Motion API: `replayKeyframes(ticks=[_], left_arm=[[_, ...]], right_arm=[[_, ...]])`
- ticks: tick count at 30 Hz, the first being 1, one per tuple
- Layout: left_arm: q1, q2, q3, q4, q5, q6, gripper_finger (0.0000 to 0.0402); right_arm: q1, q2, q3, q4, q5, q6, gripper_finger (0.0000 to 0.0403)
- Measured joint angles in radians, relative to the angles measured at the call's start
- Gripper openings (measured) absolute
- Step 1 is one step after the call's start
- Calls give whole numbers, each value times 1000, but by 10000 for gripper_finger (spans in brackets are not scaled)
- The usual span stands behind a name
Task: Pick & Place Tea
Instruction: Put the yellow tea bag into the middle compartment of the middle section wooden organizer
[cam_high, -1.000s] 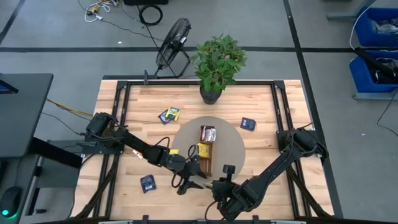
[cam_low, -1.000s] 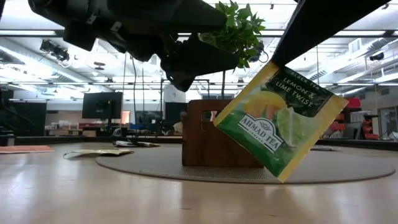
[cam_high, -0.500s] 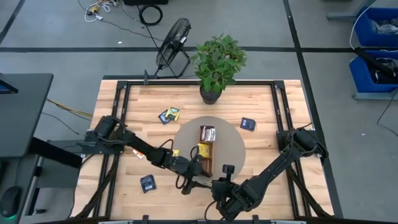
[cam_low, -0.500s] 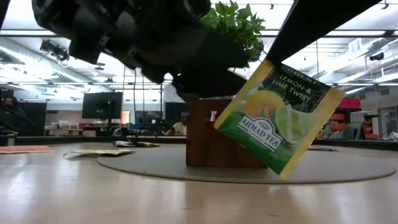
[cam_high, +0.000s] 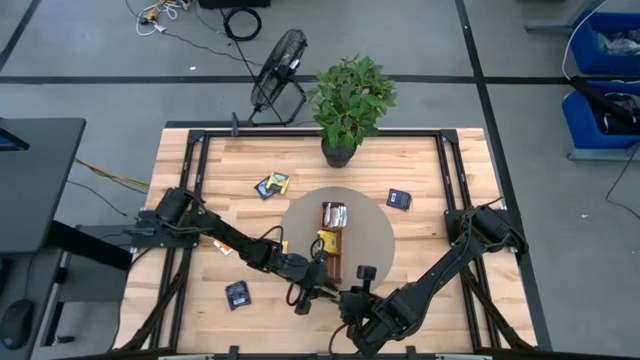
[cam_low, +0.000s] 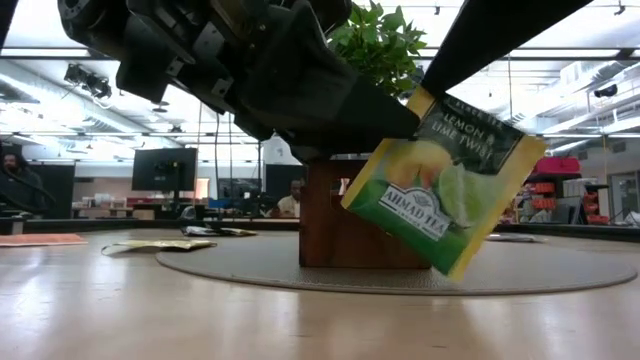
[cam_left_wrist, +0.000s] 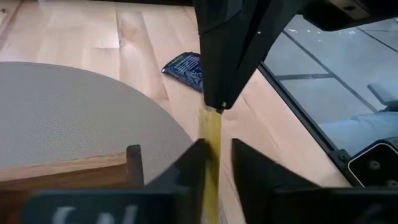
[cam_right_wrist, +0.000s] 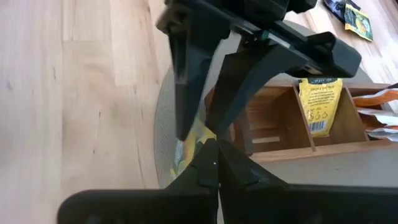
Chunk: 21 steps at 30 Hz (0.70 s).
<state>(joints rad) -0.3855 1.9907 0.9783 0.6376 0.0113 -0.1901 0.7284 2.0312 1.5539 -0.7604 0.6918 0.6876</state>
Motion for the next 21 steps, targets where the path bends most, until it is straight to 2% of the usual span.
replayKeyframes(ticks=[4,8,11,16,21], left_arm=[[1,0,0,0,0,3,11],[1,0,0,7,0,23,4],[0,0,0,8,1,31,4],[-1,0,0,10,6,45,2],[-11,0,0,7,11,48,2]], right_arm=[[0,0,0,26,0,-25,0],[0,0,0,35,1,-42,0],[0,-1,0,36,-36,-38,11],[1,-20,0,8,-64,37,49],[5,-97,0,-24,-118,136,102]])
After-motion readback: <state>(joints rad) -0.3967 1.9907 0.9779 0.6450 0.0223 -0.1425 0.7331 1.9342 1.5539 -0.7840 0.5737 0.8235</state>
